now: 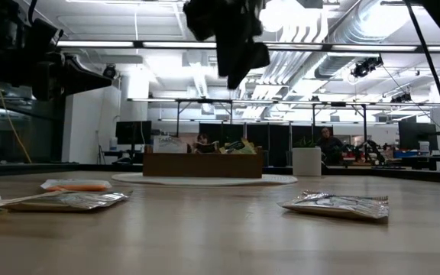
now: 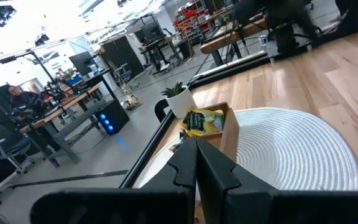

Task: Pick & Place Tea
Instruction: Put the brown tea bag into the middle section of the wooden organizer

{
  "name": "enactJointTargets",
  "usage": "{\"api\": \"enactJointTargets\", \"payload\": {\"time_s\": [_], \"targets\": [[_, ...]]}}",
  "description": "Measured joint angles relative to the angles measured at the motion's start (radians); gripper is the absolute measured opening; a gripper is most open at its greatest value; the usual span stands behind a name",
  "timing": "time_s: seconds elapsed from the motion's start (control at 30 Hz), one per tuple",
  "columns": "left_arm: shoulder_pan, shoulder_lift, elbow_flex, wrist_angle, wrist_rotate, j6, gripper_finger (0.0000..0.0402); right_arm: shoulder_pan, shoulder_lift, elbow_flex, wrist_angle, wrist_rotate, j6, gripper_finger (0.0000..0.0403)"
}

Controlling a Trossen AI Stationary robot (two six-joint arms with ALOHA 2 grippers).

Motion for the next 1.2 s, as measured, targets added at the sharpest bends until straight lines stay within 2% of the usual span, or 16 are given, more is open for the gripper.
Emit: {"api": "enactJointTargets", "payload": {"time_s": [0.17,0.3,0.4,0.6,0.77,1.0,1.2], "targets": [[0.0,0.0,0.0,0.0,0.0,0.0,0.0001,0.023,-0.02,0.0,-0.044,-0.132,0.002,0.0168],[0.0,0.0,0.0,0.0,0.0,0.0,0.0001,0.037,-0.049,-0.02,-0.074,-0.156,-0.006,0.0168],[0.0,0.0,0.0,0.0,0.0,0.0,0.0001,0.043,-0.118,-0.16,-0.016,-0.17,0.01,0.0168],[0.0,0.0,0.0,0.0,0.0,0.0,0.0001,0.041,-0.314,-0.56,0.295,-0.186,0.12,0.0168],[0.0,0.0,0.0,0.0,0.0,0.0,0.0001,0.041,-0.424,-0.799,0.451,-0.205,0.177,0.0168],[0.0,0.0,0.0,0.0,0.0,0.0,0.0001,0.045,-0.487,-1.024,0.653,-0.298,0.208,0.0168],[0.0,0.0,0.0,0.0,0.0,0.0,0.0001,0.061,-0.487,-1.144,0.805,-0.31,0.204,0.0168]]}}
